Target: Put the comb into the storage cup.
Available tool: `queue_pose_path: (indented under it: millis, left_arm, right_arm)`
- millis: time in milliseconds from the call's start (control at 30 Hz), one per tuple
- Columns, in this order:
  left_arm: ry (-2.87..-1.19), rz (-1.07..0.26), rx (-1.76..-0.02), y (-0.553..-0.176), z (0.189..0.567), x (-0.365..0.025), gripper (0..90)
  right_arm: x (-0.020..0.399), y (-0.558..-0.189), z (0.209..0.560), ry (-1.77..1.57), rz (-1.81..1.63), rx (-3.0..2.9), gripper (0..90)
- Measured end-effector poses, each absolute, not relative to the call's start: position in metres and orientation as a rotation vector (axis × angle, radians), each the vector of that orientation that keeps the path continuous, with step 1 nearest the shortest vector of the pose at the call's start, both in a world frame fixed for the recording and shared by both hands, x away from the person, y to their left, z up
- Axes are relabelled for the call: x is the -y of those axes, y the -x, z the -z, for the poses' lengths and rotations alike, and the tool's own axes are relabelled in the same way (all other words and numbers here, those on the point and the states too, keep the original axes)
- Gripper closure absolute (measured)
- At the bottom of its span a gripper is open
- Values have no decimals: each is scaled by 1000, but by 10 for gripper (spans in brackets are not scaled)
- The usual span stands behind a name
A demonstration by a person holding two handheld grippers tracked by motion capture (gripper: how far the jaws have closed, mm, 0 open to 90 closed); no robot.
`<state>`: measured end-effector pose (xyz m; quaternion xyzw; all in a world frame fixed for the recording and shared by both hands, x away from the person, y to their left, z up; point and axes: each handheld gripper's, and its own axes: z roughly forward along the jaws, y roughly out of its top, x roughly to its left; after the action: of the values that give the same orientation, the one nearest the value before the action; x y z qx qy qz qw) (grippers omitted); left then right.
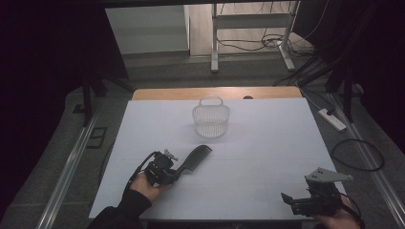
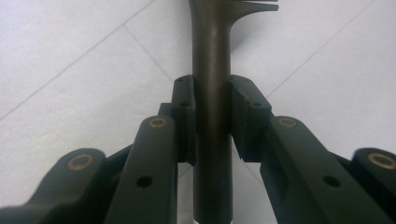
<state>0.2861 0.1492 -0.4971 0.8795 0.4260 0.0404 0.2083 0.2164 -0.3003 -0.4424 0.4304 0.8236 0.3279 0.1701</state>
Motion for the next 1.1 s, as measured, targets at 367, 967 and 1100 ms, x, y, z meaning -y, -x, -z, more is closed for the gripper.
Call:
queue_pose_path:
  millis: [367,967,1100]
  left_arm:
    - [-2368,-182,-1071,-277,482,-149,724]
    - [-2258,-228,-975,-267,466,-151,724]
    - [-2232,-231,-963,-265,463,-151,723]
  right_arm:
    - [300,-216,442,-1213,-939,-2339,16]
    - [300,-214,441,-1183,-961,-2344,11]
    - [300,-214,441,-1169,-979,-2350,4]
